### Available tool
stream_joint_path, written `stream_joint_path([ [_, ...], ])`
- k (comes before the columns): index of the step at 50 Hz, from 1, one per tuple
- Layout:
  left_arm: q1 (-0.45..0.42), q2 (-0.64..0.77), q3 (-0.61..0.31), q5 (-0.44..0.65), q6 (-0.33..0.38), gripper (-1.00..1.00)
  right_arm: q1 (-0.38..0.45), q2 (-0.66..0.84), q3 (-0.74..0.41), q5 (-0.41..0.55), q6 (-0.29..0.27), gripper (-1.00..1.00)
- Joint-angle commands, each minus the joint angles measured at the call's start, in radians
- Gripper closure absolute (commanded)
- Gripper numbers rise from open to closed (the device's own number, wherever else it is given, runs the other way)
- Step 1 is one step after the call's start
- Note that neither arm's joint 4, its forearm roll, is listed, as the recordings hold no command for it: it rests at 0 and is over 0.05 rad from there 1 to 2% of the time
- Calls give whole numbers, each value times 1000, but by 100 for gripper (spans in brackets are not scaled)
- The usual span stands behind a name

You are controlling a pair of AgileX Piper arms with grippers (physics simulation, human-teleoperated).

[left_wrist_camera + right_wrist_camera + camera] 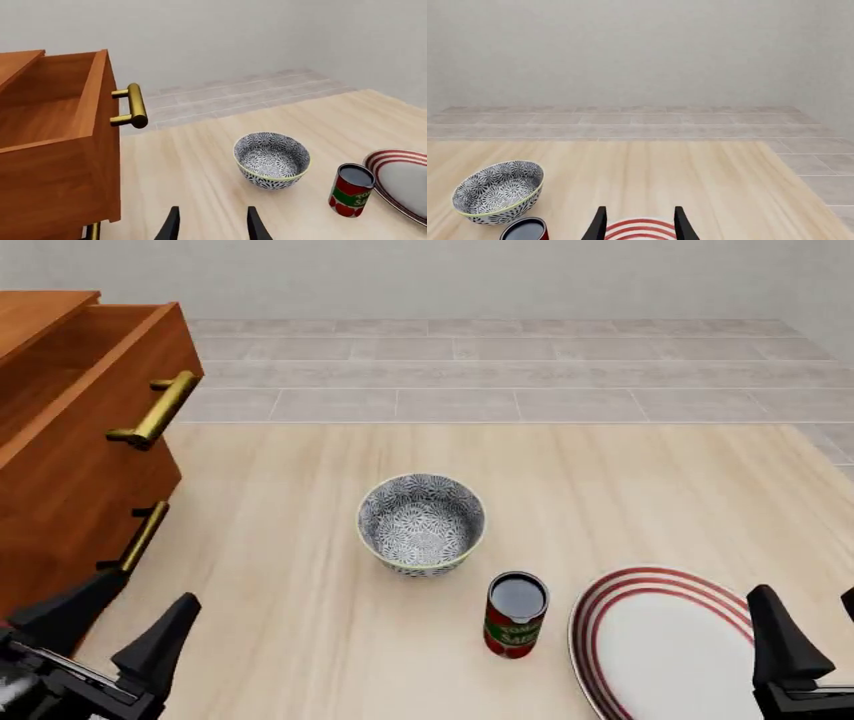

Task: Put the bowl on top of the cabinet.

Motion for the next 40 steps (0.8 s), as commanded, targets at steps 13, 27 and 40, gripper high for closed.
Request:
stream_joint_path([
  [13, -116, 232, 8, -207, -3, -100, 2, 0, -2, 2, 1, -100],
  [27, -148, 334, -29, -269, -34, -100, 4, 0, -2, 4, 4, -100],
  [40, -159, 486, -67, -369, -57, -100, 4, 0, -1, 4, 4, -100],
])
